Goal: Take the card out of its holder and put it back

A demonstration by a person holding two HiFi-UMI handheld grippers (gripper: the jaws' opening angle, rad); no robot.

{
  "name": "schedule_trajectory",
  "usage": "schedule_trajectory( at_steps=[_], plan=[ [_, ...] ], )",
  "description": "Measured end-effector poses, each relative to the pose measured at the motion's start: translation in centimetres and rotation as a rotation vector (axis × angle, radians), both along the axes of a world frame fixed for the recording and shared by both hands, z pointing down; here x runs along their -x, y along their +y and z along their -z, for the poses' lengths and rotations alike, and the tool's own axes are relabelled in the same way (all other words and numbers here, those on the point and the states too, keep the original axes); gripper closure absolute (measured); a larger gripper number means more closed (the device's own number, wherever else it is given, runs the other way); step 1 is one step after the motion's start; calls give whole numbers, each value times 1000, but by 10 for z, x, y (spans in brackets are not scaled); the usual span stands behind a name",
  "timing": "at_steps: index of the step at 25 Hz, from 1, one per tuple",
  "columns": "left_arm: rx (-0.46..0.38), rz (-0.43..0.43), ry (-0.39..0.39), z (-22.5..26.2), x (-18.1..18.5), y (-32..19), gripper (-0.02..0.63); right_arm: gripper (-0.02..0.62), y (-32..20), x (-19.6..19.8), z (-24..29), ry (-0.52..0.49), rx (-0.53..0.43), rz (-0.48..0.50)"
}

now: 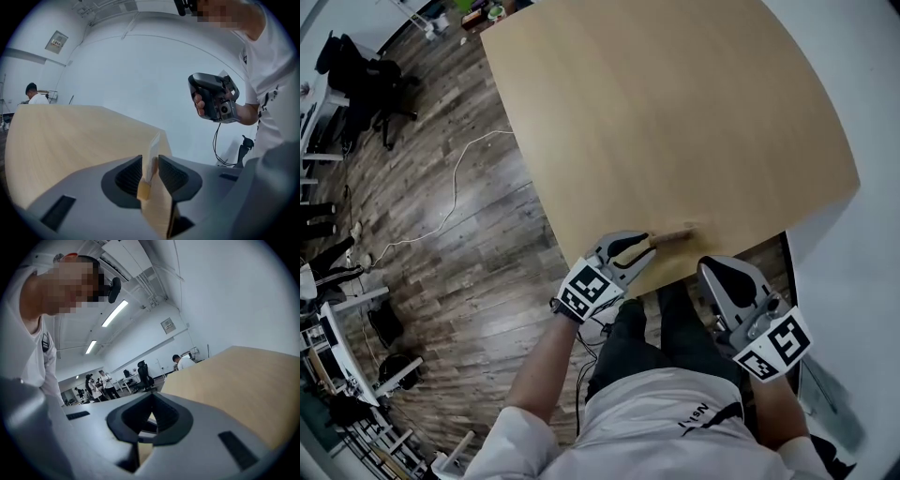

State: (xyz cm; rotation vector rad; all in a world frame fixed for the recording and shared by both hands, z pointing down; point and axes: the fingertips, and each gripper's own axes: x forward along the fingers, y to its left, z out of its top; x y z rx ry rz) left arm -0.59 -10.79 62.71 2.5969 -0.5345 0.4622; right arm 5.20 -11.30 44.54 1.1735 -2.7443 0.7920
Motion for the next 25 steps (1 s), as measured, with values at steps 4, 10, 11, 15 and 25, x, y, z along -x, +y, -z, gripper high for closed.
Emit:
schedule_trajectory(
  at_steps=[4,10,11,15,25],
  plan=[
    [-13,-53,10,-15,-11,0,503,583,4,4,-23,-1,17,25],
    [-38,-90,24,-16,-25,-9,505,583,3,2,-43,-2,26,34],
    [-40,-99,21,-18,-27,-8,505,583,3,1,-44,-1,27,31],
    [-48,-115,25,-18,-31,-10,546,583,3,-3,-47,8,36,21],
    [-88,-147,22,-8,-36,-12,580,582,8,-8,-43,10,30,-6]
  ],
)
